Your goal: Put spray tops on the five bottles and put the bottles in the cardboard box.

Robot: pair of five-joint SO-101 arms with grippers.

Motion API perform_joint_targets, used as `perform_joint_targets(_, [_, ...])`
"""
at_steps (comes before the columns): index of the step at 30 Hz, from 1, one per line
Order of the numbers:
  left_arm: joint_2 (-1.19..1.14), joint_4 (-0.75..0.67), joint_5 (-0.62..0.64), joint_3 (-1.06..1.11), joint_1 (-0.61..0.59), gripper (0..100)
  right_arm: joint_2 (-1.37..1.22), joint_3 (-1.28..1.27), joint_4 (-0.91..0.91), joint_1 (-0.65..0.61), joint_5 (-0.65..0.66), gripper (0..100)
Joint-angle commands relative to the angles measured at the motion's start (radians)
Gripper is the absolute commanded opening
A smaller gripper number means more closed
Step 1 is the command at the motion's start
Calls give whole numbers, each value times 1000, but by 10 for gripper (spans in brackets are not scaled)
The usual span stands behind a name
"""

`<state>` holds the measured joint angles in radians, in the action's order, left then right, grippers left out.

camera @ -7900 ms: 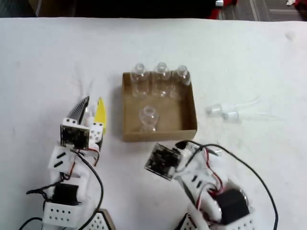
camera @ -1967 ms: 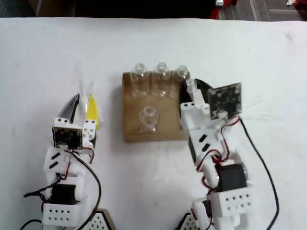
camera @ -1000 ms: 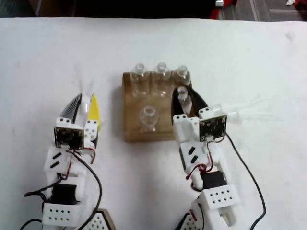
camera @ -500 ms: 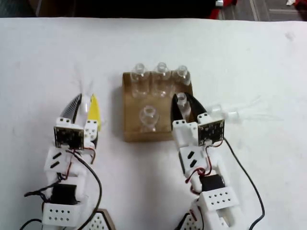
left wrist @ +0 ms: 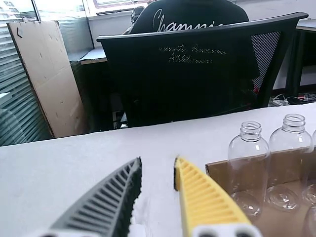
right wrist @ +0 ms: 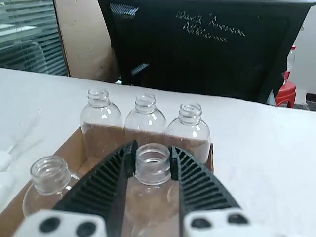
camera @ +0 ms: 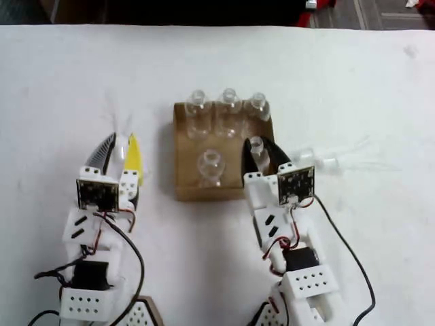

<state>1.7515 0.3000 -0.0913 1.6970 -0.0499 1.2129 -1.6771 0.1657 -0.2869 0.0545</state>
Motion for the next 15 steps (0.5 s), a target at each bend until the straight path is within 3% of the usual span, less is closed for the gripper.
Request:
perform_joint_targets(1, [7,-5,3,-2,10,105,7,-11,-39,8,3,22])
perform_joint_targets(13, [7,-5,3,-2,10,105,-1,-11,-44,10,5,22])
perform_joint_targets(15, [7,-5,3,-2,10,105,-1,-11,-58,10,52,22])
